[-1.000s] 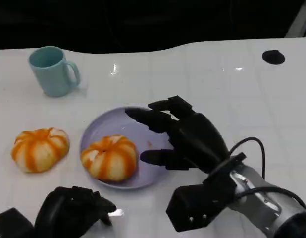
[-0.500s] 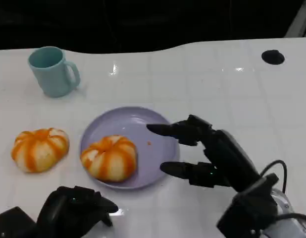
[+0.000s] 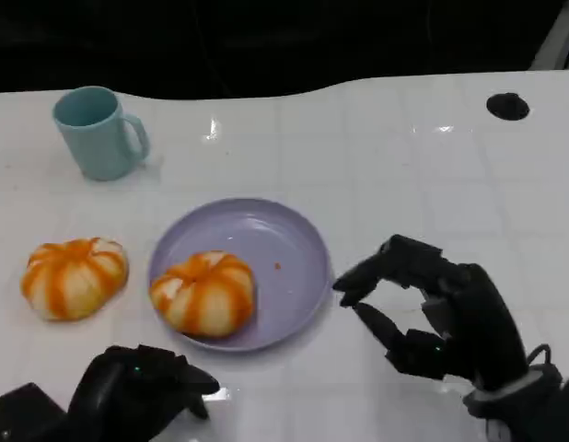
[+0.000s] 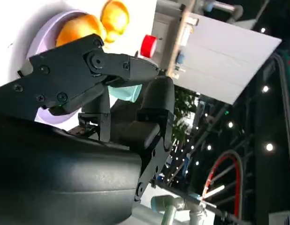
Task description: Grasp the bread from the table and place it into the plate.
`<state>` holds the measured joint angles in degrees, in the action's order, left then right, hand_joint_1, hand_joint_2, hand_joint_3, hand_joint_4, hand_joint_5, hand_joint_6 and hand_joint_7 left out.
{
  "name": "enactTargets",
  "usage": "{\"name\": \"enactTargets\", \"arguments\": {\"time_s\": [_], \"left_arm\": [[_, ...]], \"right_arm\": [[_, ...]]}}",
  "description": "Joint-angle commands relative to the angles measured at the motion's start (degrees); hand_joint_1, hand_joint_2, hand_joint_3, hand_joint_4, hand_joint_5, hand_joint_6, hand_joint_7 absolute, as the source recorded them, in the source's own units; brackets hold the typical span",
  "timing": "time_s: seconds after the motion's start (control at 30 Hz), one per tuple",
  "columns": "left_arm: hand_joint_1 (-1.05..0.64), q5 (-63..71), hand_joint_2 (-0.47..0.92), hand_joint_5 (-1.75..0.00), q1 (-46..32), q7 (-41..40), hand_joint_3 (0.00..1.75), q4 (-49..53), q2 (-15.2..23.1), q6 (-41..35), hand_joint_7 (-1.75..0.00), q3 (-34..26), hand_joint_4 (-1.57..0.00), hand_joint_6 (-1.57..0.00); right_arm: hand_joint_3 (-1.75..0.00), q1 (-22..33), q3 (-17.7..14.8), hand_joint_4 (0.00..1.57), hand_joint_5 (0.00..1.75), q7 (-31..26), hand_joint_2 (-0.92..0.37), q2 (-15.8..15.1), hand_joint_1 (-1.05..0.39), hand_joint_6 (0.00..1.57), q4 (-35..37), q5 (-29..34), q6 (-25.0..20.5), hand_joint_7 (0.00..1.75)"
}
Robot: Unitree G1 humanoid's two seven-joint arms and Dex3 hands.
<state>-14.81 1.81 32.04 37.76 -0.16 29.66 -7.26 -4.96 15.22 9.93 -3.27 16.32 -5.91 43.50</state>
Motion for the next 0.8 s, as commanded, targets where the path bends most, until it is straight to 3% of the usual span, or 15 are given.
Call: {"name": "enactTargets", "arguments": {"time_s": [0.03,0.27,0.43,0.8], "left_arm": [[-1.05,-0.3,0.86,-1.62,-0.2,-0.2,0.0,0.1,0.6,-0.6,-0.24,-0.2,-0.82,-1.57],[-1.05,-0.7,0.86,-1.63,-0.5,0.2,0.0,-0.1,0.6,-0.6,-0.24,-0.4,-0.82,-1.57],[-1.05,-0.8,0.86,-1.63,-0.7,0.1,0.0,-0.6,0.7,-1.1,-0.24,-0.5,-0.81,-1.57],[-1.05,-0.3,0.87,-1.64,-0.6,-0.1,0.01,-0.3,0.8,-0.2,-0.23,-0.6,-0.81,-1.57]], "right_arm": [[-1.13,3.9,-1.6,0.68,1.64,2.8,-0.45,-0.3,-0.25,0.64,-3.9,-3.1,-2.9,1.41],[-1.25,9.5,-3.1,0.73,1.75,6.0,-0.43,-0.2,-0.18,0.67,-7.5,-5.6,-5.9,1.48],[-1.28,12.2,-4.2,0.77,1.75,6.9,-0.42,0.1,-0.23,0.68,-8.3,-5.7,-7.0,1.51],[-1.23,13.6,-5.7,0.8,1.75,9.1,-0.47,0.6,-0.28,0.65,-6.0,-4.0,-5.1,1.65]]}}
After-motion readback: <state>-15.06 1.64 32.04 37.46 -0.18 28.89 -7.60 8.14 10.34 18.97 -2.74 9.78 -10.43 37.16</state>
